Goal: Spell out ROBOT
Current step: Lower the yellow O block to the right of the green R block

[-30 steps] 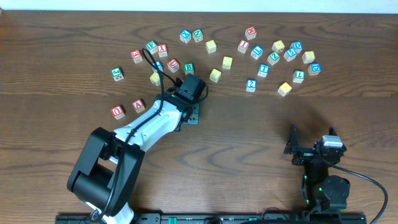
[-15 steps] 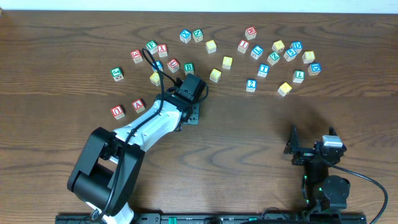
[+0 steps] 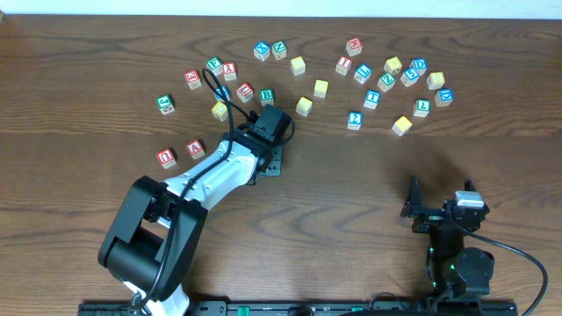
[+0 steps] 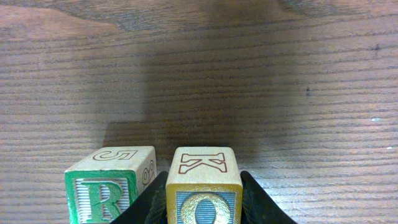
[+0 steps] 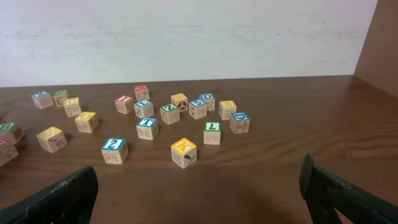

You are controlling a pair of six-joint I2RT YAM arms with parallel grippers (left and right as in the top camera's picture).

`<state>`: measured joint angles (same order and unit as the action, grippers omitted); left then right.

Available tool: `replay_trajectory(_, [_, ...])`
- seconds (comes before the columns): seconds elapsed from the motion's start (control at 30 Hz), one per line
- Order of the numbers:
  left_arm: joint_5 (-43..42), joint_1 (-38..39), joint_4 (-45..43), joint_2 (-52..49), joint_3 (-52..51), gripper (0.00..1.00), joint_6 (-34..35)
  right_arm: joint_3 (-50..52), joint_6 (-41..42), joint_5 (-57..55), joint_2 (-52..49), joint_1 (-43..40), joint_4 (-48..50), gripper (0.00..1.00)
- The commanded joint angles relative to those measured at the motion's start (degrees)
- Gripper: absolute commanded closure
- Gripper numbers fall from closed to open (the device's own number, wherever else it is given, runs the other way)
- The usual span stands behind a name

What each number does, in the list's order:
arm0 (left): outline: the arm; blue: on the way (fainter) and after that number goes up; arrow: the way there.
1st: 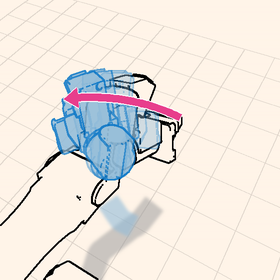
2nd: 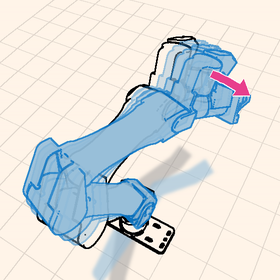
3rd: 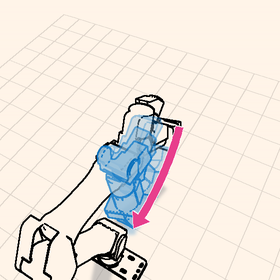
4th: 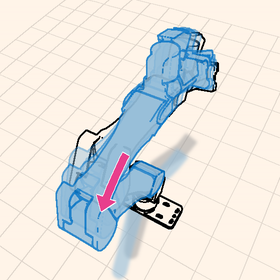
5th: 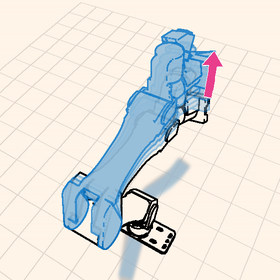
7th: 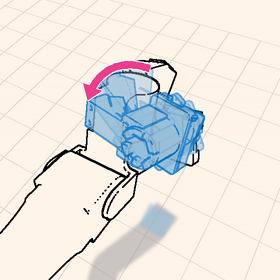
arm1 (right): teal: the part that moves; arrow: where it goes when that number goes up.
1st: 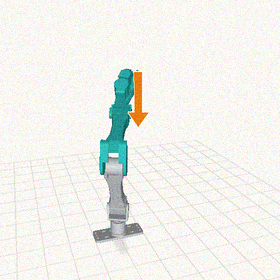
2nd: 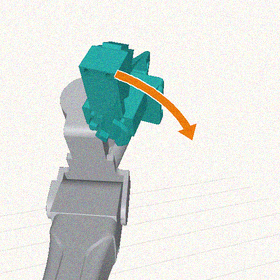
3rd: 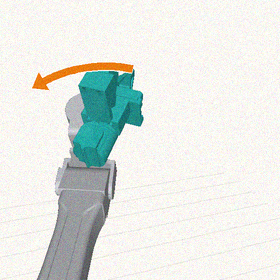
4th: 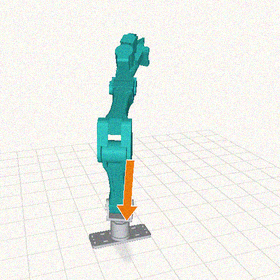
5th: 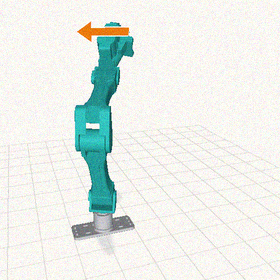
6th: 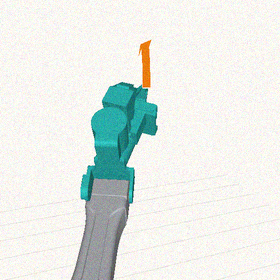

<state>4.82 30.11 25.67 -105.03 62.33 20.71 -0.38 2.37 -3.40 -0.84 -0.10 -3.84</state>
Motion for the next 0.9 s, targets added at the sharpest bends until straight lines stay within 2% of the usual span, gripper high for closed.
replay_trajectory(0.0, [0.11, -0.2, 0.11, -0.9, -0.17, 0.67, -0.74, 0.07, 0.37, -0.09, 0.37, 0.17, -0.22, 0.01])
replay_trajectory(0.17, [0.11, -0.2, 0.13, -0.9, -0.17, 0.62, -0.74, 0.07, 0.37, -0.07, 0.35, 0.17, -0.24, 0.01])
replay_trajectory(0.87, [0.07, -0.2, 0.17, -0.83, 0.04, 0.62, -0.74, 0.07, 0.37, -0.07, 0.35, 0.17, -0.24, 0.01])
